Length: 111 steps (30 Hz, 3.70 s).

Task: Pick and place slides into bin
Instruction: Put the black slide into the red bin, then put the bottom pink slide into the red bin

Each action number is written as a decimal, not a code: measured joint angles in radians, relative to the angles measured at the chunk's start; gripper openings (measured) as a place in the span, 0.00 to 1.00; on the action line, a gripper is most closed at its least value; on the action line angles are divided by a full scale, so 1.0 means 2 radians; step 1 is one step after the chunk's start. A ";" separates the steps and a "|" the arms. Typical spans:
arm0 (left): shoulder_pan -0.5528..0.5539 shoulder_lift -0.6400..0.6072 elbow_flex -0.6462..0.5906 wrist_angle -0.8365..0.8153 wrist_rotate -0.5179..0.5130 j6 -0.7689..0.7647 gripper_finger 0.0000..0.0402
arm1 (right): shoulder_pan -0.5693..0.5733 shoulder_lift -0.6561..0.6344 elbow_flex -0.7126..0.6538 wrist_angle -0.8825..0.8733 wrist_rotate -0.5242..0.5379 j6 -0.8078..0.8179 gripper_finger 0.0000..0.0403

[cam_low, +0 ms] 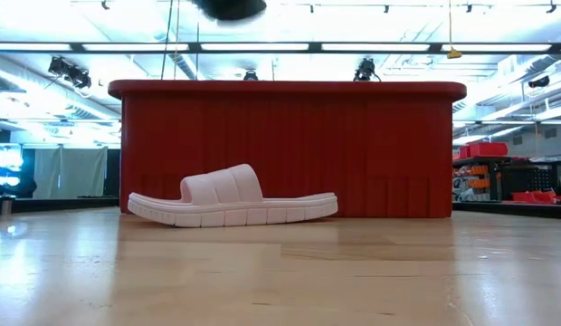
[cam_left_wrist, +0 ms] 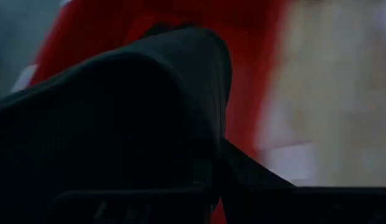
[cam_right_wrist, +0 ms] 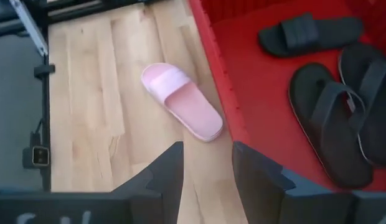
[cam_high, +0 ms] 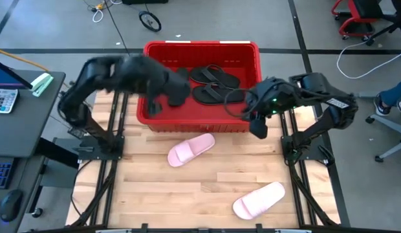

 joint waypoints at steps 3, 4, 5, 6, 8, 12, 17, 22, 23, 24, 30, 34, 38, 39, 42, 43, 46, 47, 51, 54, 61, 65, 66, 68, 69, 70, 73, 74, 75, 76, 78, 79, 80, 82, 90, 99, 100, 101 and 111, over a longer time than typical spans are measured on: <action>0.084 0.007 -0.010 0.017 0.058 0.105 0.03 | 0.000 0.013 0.000 0.007 0.001 -0.023 0.35; 0.112 0.010 -0.012 0.025 0.089 0.149 0.03 | 0.000 0.016 0.000 0.010 0.001 -0.032 0.35; 0.135 0.016 -0.014 0.026 0.114 0.184 0.03 | -0.001 0.019 0.000 0.016 0.002 -0.041 0.35; 0.158 0.024 -0.019 0.019 0.133 0.214 0.03 | -0.003 0.024 0.000 0.022 0.003 -0.050 0.35; 0.202 0.043 -0.036 0.002 0.154 0.267 0.03 | -0.003 0.032 0.000 0.028 0.003 -0.070 0.35; 0.269 0.070 -0.084 0.001 0.169 0.359 0.03 | -0.005 0.042 0.000 0.047 0.003 -0.096 0.35; 0.324 0.111 -0.146 0.004 0.173 0.430 0.03 | -0.013 0.052 0.000 0.055 0.004 -0.095 0.35; 0.360 0.138 -0.215 0.008 0.171 0.489 0.03 | -0.022 0.056 0.000 0.078 0.004 -0.093 0.35; 0.363 0.144 -0.229 0.015 0.168 0.502 0.03 | -0.023 0.056 0.000 0.083 0.004 -0.093 0.35; 0.366 0.149 -0.240 0.023 0.162 0.511 0.03 | -0.025 0.056 0.000 0.086 0.004 -0.093 0.35; 0.370 0.164 -0.296 0.085 0.148 0.510 0.05 | -0.032 0.058 0.000 0.115 0.004 -0.077 0.35; 0.369 0.167 -0.329 0.155 0.113 0.502 0.09 | -0.032 0.059 0.000 0.128 0.004 -0.065 0.35; 0.369 0.168 -0.346 0.217 0.046 0.473 0.12 | -0.031 0.059 0.000 0.137 0.004 -0.047 0.35; 0.368 0.168 -0.348 0.227 0.033 0.467 0.13 | -0.031 0.059 0.000 0.136 0.003 -0.044 0.35; 0.368 0.168 -0.349 0.239 0.010 0.446 0.19 | -0.031 0.059 0.000 0.136 0.003 -0.044 0.35; 0.368 0.168 -0.349 0.239 0.007 0.441 0.22 | -0.031 0.059 0.000 0.136 0.003 -0.044 0.35; 0.368 0.168 -0.349 0.240 0.004 0.421 0.31 | -0.031 0.059 0.000 0.136 0.003 -0.048 0.35; 0.368 0.168 -0.349 0.240 0.004 0.418 0.34 | -0.031 0.059 0.000 0.136 0.004 -0.051 0.35; 0.362 0.168 -0.349 0.232 0.000 0.409 0.47 | -0.031 0.059 0.000 0.136 0.004 -0.057 0.35; 0.355 0.168 -0.349 0.228 -0.010 0.398 0.55 | -0.031 0.059 0.000 0.135 0.004 -0.058 0.35; 0.320 0.167 -0.348 0.221 -0.140 0.401 0.65 | -0.031 0.059 0.000 0.135 0.004 -0.066 0.35; 0.284 0.155 -0.348 0.203 -0.239 0.449 0.67 | -0.031 0.057 0.000 0.134 0.004 -0.071 0.35; 0.274 0.150 -0.347 0.199 -0.254 0.462 0.67 | -0.031 0.056 0.000 0.133 0.004 -0.071 0.35; 0.261 0.140 -0.335 0.192 -0.262 0.472 0.67 | -0.031 0.052 0.000 0.129 0.004 -0.071 0.35; 0.256 0.135 -0.323 0.190 -0.262 0.464 0.67 | -0.031 0.050 0.000 0.125 0.004 -0.071 0.35; 0.252 0.130 -0.307 0.189 -0.261 0.452 0.67 | -0.031 0.045 0.000 0.120 0.004 -0.072 0.35; 0.240 0.121 -0.237 0.162 -0.249 0.407 0.66 | -0.031 0.038 0.000 0.103 0.004 -0.072 0.35; 0.235 0.120 -0.205 0.152 -0.247 0.391 0.66 | -0.031 0.036 0.000 0.100 0.004 -0.072 0.35; 0.230 0.118 -0.172 0.145 -0.244 0.370 0.65 | -0.031 0.033 0.000 0.097 0.004 -0.072 0.35; 0.226 0.117 -0.135 0.135 -0.236 0.347 0.65 | -0.031 0.030 0.000 0.094 0.004 -0.072 0.35; 0.213 0.115 -0.061 0.116 -0.209 0.290 0.63 | -0.031 0.024 0.000 0.084 0.004 -0.070 0.35; 0.206 0.114 -0.021 0.111 -0.188 0.254 0.63 | -0.031 0.020 0.000 0.076 0.004 -0.065 0.35; 0.201 0.114 0.016 0.103 -0.159 0.216 0.62 | -0.031 0.019 0.000 0.067 0.003 -0.051 0.35; 0.182 0.076 -0.004 0.165 -0.108 0.135 0.60 | -0.031 0.012 0.000 0.041 -0.003 -0.008 0.35; 0.123 -0.051 -0.102 0.255 0.131 -0.093 0.55 | 0.028 -0.002 -0.049 -0.025 -0.097 0.077 0.35; 0.006 -0.055 -0.107 0.244 0.132 -0.234 0.44 | 0.142 -0.018 -0.247 0.144 -0.128 0.277 0.35; -0.011 -0.051 -0.107 0.238 0.132 -0.239 0.43 | 0.155 -0.018 -0.272 0.168 -0.128 0.306 0.35; -0.027 -0.045 -0.107 0.233 0.132 -0.242 0.42 | 0.170 -0.018 -0.296 0.189 -0.130 0.334 0.35; -0.173 0.025 -0.107 0.252 0.118 -0.245 0.40 | 0.295 -0.022 -0.425 0.244 -0.155 0.535 0.35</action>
